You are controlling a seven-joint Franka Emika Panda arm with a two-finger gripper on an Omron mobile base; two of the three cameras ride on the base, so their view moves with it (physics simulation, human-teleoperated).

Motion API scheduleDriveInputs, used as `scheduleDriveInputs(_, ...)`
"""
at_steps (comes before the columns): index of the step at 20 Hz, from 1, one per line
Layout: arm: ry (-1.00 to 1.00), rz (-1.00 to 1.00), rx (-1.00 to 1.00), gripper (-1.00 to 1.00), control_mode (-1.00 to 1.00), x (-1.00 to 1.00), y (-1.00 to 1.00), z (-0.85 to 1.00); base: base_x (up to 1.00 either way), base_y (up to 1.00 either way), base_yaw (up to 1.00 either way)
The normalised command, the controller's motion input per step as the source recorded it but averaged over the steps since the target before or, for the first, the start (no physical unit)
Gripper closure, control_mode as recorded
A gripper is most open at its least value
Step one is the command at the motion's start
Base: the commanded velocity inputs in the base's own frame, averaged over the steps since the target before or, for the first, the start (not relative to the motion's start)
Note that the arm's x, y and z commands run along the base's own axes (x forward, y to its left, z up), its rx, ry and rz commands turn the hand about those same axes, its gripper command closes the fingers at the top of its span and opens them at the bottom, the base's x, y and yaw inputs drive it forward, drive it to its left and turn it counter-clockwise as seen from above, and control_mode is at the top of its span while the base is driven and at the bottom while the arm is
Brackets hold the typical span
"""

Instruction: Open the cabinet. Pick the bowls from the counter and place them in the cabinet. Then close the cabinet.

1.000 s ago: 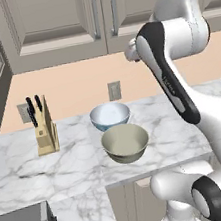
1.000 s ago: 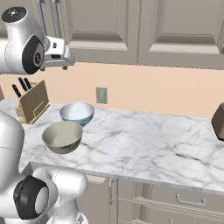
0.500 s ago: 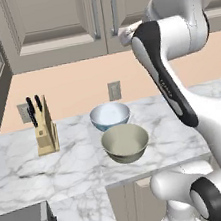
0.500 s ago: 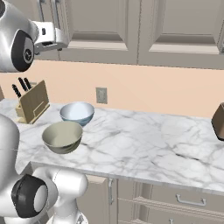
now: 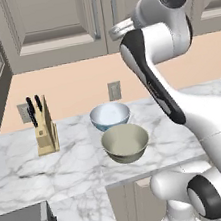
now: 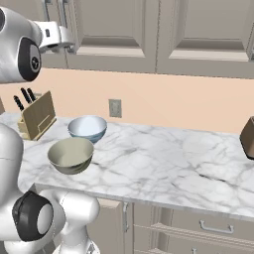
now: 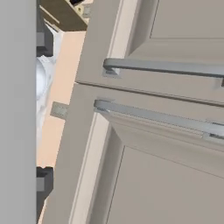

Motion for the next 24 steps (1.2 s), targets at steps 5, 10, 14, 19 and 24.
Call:
scheduleDriveInputs(5,-0.19,0.0,0.0,-1.0,-1.0,0.27,0.0,0.03,0.0,0.0,0.0)
scheduleDriveInputs(10,-0.11,0.0,0.04,-1.0,-1.0,0.25,0.0,0.09,0.0,0.0,0.0)
scheduleDriveInputs(14,-0.02,0.0,0.09,-1.0,-1.0,0.21,0.0,0.11,0.0,0.0,0.0)
scheduleDriveInputs(19,0.0,0.0,0.05,-1.0,-1.0,0.21,0.0,0.13,0.0,0.0,0.0)
scheduleDriveInputs(24,0.0,0.0,0.03,-1.0,-1.0,0.41,0.0,0.0,0.0,0.0,0.0)
